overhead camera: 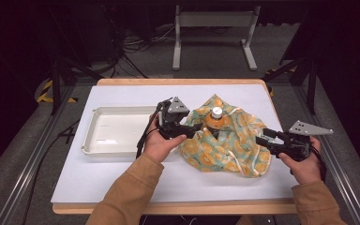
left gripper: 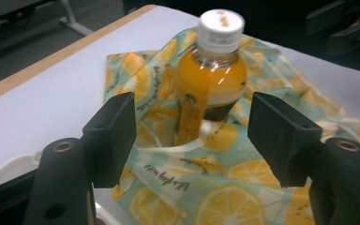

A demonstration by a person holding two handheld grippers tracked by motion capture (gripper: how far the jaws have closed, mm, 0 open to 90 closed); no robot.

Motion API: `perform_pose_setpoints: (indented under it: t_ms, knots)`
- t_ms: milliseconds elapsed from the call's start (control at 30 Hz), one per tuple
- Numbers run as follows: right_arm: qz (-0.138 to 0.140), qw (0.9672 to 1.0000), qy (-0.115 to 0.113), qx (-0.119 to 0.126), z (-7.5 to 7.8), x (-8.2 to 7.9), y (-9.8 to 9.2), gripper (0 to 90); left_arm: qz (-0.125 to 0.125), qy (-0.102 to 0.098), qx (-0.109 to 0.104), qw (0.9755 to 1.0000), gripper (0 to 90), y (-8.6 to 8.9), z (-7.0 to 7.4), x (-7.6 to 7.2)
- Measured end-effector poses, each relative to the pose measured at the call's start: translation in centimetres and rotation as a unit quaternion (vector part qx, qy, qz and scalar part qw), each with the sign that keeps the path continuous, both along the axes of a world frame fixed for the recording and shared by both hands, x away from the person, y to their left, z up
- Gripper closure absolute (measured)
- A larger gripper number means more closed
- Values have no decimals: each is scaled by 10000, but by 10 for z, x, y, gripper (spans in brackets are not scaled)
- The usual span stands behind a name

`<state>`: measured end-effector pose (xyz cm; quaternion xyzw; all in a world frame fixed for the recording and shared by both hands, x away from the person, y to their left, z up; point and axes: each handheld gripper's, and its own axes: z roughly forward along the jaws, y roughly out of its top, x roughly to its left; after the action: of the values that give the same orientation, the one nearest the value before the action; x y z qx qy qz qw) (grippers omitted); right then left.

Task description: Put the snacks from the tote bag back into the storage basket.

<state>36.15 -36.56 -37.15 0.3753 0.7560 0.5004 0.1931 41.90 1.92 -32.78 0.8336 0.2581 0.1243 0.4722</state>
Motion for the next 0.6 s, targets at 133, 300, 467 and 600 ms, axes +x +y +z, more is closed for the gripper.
perform_pose_setpoints:
  t_ms: [133,300,467,600]
  knots:
    - [23,10000,-21,32,-3,0,-4,482,-179,27,-154,9997,320,-3,5,-4]
    - [63,9999,-60,81,-4,-1,-5,475,-313,-73,-278,9991,308,-8,13,-5]
    - [76,9999,-76,110,-4,-2,-4,471,-436,-107,-550,9975,295,-13,17,-2]
    - [80,9998,-101,124,-5,-1,-4,467,-678,-162,-727,9949,269,-18,15,3]
